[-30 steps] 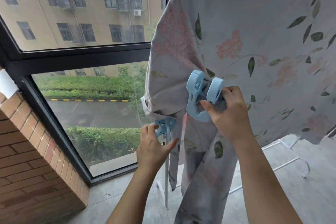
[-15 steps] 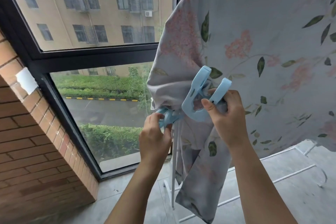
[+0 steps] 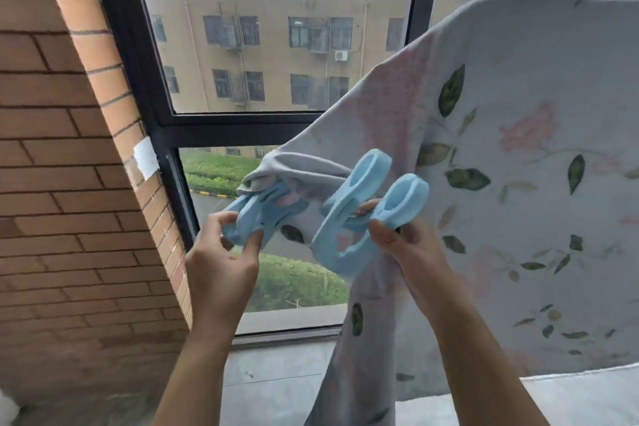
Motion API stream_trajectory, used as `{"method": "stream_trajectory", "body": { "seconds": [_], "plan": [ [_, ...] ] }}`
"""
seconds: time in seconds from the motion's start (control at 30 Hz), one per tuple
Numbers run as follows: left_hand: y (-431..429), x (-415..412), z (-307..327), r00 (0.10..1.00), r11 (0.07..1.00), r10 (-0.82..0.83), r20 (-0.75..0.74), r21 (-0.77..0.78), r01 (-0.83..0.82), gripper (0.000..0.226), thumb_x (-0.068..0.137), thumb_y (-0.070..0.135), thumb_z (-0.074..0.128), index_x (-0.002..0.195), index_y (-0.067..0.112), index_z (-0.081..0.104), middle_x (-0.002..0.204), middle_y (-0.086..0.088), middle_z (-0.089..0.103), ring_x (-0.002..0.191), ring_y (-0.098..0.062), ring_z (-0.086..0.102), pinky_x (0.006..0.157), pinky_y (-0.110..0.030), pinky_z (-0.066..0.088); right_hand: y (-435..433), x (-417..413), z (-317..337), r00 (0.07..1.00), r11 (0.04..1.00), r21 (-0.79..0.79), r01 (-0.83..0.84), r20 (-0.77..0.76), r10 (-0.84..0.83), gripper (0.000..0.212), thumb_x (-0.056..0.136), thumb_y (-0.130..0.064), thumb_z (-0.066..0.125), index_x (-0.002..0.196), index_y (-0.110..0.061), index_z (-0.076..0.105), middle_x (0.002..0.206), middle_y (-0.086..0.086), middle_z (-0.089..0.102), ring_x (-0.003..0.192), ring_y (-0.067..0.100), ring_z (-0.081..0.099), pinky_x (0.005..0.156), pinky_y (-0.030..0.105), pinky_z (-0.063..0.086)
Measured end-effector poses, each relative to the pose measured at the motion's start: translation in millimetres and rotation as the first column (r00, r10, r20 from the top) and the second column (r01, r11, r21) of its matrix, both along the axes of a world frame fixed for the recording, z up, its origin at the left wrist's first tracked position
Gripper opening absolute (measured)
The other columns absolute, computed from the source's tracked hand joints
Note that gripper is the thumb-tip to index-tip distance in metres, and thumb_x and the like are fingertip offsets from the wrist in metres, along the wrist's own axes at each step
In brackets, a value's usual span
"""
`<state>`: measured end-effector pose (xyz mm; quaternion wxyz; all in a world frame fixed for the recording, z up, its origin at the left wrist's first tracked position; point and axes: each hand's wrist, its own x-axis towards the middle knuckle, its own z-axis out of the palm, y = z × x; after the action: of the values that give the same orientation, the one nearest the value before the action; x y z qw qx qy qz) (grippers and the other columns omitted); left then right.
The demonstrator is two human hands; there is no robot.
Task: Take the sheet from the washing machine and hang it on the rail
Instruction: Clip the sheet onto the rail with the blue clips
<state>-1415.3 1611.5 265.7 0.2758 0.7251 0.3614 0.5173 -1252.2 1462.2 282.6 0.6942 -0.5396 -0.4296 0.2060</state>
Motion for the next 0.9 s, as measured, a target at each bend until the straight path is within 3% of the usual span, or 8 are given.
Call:
{"method": "stream_trajectory", "body": {
  "seconds": [0.17, 0.33, 0.43, 0.57, 0.63, 0.7, 0.8, 0.9],
  "plan": [
    [40, -45, 4, 0.983, 0.981, 0.185, 0.008, -0.064, -0.184, 0.027, 0.079, 0.020, 0.072, 0.101, 0.015, 0.058, 0.087, -0.001, 0.060, 0.064, -0.018, 0.053, 0.056, -0.025, 0.037, 31, -21, 3, 0.989, 0.989, -0.078, -0.124, 0.076, 0.130, 0.026, 0.076, -0.033, 0.067, 0.094, -0.015, 0.062, 0.088, -0.012, 0.066, 0.079, 0.003, 0.061, 0.070, 0.018, 0.046],
    [67, -86, 8, 0.953, 0.950, 0.304, 0.005, -0.077, -0.303, 0.027, 0.080, 0.016, 0.071, 0.102, 0.010, 0.057, 0.089, -0.003, 0.058, 0.072, -0.023, 0.052, 0.067, -0.029, 0.041, 58, -32, 8, 0.982, 0.983, -0.112, -0.148, 0.100, 0.159, 0.029, 0.079, -0.036, 0.065, 0.094, -0.012, 0.062, 0.102, 0.012, 0.067, 0.081, 0.005, 0.061, 0.068, 0.013, 0.046],
    [63, -88, 11, 0.974, 0.973, 0.224, 0.042, -0.069, -0.221, 0.025, 0.082, 0.019, 0.070, 0.099, 0.020, 0.053, 0.092, 0.000, 0.060, 0.067, -0.010, 0.059, 0.055, -0.021, 0.051, 76, -37, 7, 0.983, 0.981, -0.143, -0.134, 0.103, 0.149, 0.047, 0.066, -0.062, 0.069, 0.090, -0.021, 0.065, 0.093, 0.011, 0.068, 0.084, 0.012, 0.063, 0.070, 0.021, 0.048],
    [47, -71, 15, 0.983, 0.988, 0.002, 0.183, -0.152, 0.026, 0.030, 0.080, 0.019, 0.071, 0.102, 0.026, 0.051, 0.098, 0.004, 0.064, 0.082, -0.004, 0.066, 0.062, -0.014, 0.054, 93, -48, 8, 0.899, 0.931, -0.078, -0.357, -0.301, 0.319, 0.036, 0.067, -0.033, 0.059, 0.093, -0.009, 0.065, 0.084, 0.006, 0.066, 0.070, 0.013, 0.064, 0.055, 0.023, 0.050],
    [39, -59, 16, 0.968, 0.973, -0.153, 0.200, -0.141, 0.183, 0.034, 0.079, 0.020, 0.073, 0.101, 0.030, 0.050, 0.101, 0.005, 0.064, 0.084, -0.003, 0.067, 0.065, -0.017, 0.054, 98, -52, 6, 0.796, 0.894, -0.017, -0.447, -0.464, 0.389, 0.054, 0.073, -0.031, 0.054, 0.117, 0.001, 0.058, 0.111, 0.023, 0.061, 0.096, 0.031, 0.063, 0.075, 0.036, 0.056],
    [34, -51, 15, 0.936, 0.939, -0.303, 0.179, -0.112, 0.326, 0.041, 0.074, 0.031, 0.076, 0.104, 0.035, 0.048, 0.108, 0.003, 0.062, 0.093, -0.004, 0.066, 0.072, -0.023, 0.056, 101, -52, 2, 0.699, 0.860, 0.113, -0.498, -0.535, 0.475, 0.064, 0.080, -0.031, 0.054, 0.134, 0.001, 0.045, 0.139, 0.031, 0.040, 0.129, 0.045, 0.039, 0.108, 0.056, 0.031],
    [37, -44, 12, 0.904, 0.904, -0.417, 0.095, -0.066, 0.424, 0.056, 0.062, 0.051, 0.075, 0.109, 0.042, 0.046, 0.122, 0.001, 0.056, 0.110, -0.009, 0.059, 0.090, -0.036, 0.053, 102, -47, -3, 0.557, 0.784, 0.290, -0.549, -0.573, 0.602, 0.063, 0.085, -0.031, 0.048, 0.137, 0.002, 0.035, 0.140, 0.029, 0.033, 0.134, 0.042, 0.030, 0.111, 0.062, 0.018],
    [38, -34, 14, 0.867, 0.864, -0.494, 0.066, -0.079, 0.498, 0.067, 0.056, 0.059, 0.076, 0.113, 0.044, 0.043, 0.130, 0.003, 0.050, 0.120, -0.007, 0.052, 0.101, -0.036, 0.046, 97, -43, -3, 0.600, 0.781, 0.349, -0.518, -0.503, 0.622, 0.054, 0.093, -0.032, 0.037, 0.138, -0.002, 0.035, 0.135, 0.027, 0.035, 0.131, 0.041, 0.031, 0.107, 0.065, 0.023]
  ]
}}
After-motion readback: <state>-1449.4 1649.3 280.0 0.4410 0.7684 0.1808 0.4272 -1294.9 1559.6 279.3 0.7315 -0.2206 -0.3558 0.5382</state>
